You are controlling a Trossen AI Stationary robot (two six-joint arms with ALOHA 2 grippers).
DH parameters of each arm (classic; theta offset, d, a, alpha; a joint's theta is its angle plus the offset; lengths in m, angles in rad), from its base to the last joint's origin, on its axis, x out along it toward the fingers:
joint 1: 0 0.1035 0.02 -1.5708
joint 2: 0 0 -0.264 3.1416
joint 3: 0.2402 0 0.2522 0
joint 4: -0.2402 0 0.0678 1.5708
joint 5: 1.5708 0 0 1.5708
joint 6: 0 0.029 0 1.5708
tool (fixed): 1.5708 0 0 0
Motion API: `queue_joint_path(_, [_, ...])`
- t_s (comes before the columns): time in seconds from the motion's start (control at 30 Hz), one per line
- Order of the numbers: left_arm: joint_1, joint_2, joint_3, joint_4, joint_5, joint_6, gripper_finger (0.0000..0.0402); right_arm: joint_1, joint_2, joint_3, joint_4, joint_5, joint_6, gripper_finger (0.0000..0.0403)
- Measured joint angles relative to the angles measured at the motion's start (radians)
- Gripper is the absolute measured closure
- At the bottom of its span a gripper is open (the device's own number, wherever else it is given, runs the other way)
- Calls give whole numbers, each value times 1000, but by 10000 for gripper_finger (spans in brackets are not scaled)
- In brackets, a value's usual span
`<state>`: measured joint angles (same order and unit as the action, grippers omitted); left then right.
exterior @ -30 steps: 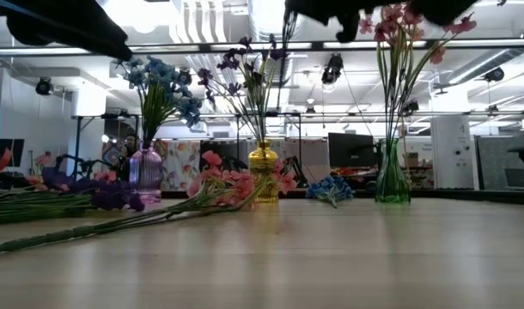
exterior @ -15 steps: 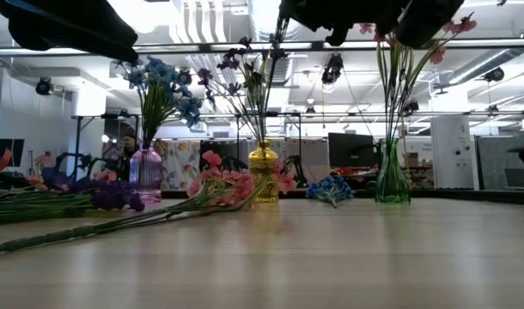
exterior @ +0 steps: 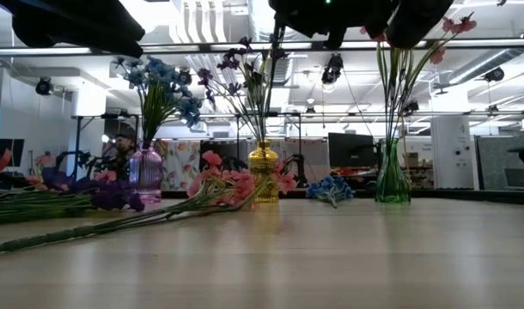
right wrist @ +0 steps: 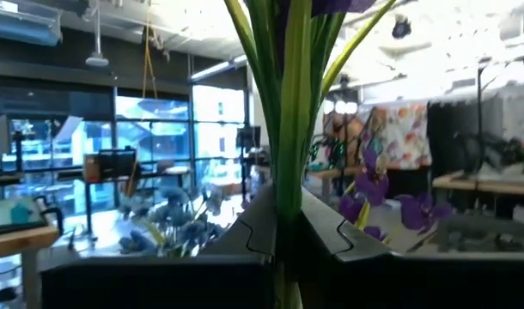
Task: Sort flowers into vase by color
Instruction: Put the right violet flowers into the yellow vase
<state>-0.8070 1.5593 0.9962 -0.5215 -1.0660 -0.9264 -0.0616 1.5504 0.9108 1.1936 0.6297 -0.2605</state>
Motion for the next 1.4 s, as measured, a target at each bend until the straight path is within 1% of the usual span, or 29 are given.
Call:
queue_joint_path(0.07, [1,0,0,8,0,0,171,-7,25,0,60,-1,-46,390])
queue_joint_path(0.2, [5,0,0,16,-2,0,171,-43,80,0,148,0,-74,390])
queue_joint_path(0.37, [6,0,0,34,-2,0,171,-86,129,0,194,-2,-47,390])
queue_joint_path(0.57, [7,0,0,37,-2,0,171,-109,161,0,202,-2,-18,390])
queue_joint_path(0.83, [8,0,0,42,-26,0,171,-109,161,0,202,-1,-1,390])
queue_joint_path(1.27, [9,-1,0,42,-26,0,171,-109,161,0,192,0,54,390])
queue_joint_path(1.4, [9,-1,0,43,-25,0,171,-109,161,0,160,0,81,390])
